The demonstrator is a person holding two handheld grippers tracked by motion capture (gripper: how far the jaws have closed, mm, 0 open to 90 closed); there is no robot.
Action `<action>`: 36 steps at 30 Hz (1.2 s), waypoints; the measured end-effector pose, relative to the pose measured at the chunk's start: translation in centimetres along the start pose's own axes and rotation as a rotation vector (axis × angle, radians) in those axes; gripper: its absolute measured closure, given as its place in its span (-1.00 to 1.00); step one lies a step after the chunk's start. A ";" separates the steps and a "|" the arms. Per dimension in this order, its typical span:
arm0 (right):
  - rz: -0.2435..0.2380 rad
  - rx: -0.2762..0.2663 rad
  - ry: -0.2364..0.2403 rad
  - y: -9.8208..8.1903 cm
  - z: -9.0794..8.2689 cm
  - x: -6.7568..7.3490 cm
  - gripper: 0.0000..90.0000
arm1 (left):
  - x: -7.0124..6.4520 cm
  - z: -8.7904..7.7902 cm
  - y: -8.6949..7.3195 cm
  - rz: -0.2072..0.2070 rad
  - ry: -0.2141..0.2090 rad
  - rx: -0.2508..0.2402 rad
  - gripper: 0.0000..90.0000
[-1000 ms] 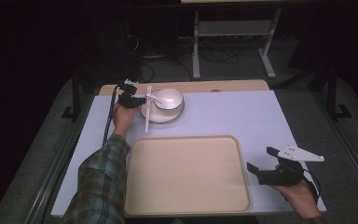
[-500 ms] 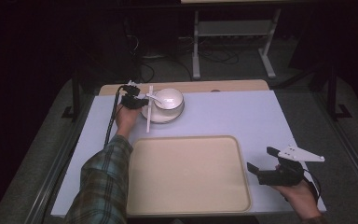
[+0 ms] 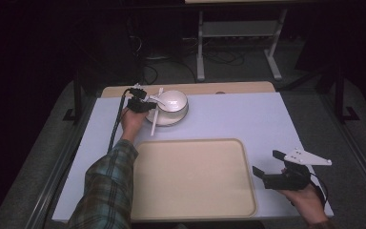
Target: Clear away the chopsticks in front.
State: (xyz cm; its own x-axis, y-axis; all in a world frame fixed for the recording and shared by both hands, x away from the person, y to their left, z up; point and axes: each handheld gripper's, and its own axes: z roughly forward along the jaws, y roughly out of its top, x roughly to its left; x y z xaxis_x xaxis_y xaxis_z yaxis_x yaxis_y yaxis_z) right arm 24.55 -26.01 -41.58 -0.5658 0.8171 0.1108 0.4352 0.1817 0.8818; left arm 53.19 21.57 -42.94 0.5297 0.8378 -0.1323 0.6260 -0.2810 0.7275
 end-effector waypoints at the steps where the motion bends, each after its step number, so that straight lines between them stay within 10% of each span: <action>1: 0.001 0.001 0.001 0.0 0.0 0.0 -0.95 | 0.0 0.0 0.0 -0.006 -0.008 -0.001 1.00; 20: -0.005 0.001 -0.002 0.1 0.1 0.1 -0.95 | -0.4 -3.9 -1.1 -0.009 0.002 -0.019 1.00; 36: -0.010 0.006 0.005 0.2 0.4 0.3 -0.95 | -3.9 -5.1 -2.9 0.030 -0.078 -0.011 1.00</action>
State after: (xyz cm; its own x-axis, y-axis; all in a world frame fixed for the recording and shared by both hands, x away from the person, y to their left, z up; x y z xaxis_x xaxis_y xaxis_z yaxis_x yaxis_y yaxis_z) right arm 24.71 -25.50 -41.52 -0.5738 0.8124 0.1039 0.4334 0.1936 0.8802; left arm 46.42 21.50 -41.07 0.5917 0.7897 -0.1620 0.6029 -0.3001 0.7393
